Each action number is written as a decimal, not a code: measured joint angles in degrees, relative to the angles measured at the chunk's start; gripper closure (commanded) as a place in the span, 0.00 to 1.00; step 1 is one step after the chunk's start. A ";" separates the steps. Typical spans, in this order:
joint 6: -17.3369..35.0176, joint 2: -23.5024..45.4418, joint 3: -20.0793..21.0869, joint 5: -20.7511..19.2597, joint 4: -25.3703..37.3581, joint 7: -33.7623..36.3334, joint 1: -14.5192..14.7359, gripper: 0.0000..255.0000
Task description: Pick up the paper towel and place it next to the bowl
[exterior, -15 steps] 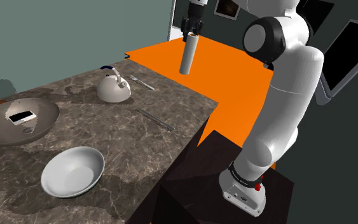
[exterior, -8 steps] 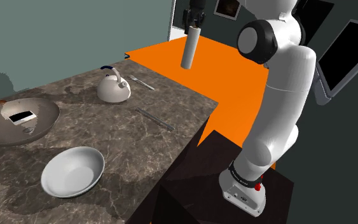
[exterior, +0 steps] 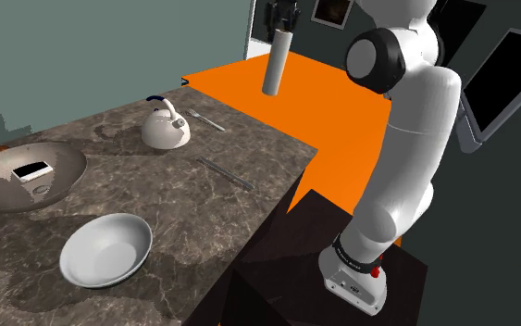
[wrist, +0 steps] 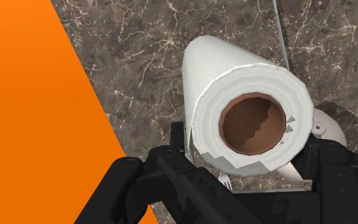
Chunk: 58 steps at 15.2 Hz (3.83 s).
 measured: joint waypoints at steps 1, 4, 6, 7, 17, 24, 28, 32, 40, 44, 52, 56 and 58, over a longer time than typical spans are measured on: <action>1.53 -3.01 0.26 -0.70 -4.45 1.00 1.30 1.00; 3.51 -8.71 1.66 -1.93 -11.78 4.91 4.56 1.00; 5.23 -12.22 2.58 -2.60 -16.83 7.06 6.15 1.00; 6.16 -14.29 3.24 -2.96 -19.76 8.48 7.10 1.00; 9.21 -25.74 10.32 -3.30 -33.46 21.84 13.65 1.00; 10.31 -30.45 16.11 -2.00 -38.64 31.62 17.54 1.00; 10.72 -31.95 19.60 -0.99 -40.11 37.26 19.70 1.00; 10.89 -31.78 23.40 -0.08 -39.57 43.29 21.90 1.00; 11.82 -29.96 30.82 1.00 -37.57 54.96 26.07 1.00; 12.37 -26.77 35.00 0.47 -34.42 61.48 28.40 1.00; 11.16 -15.95 43.01 -4.35 -22.59 75.18 34.58 1.00; 10.05 -9.30 46.08 -8.48 -15.59 81.87 39.30 1.00; 10.97 -8.57 46.36 -8.94 -15.87 82.75 39.93 1.00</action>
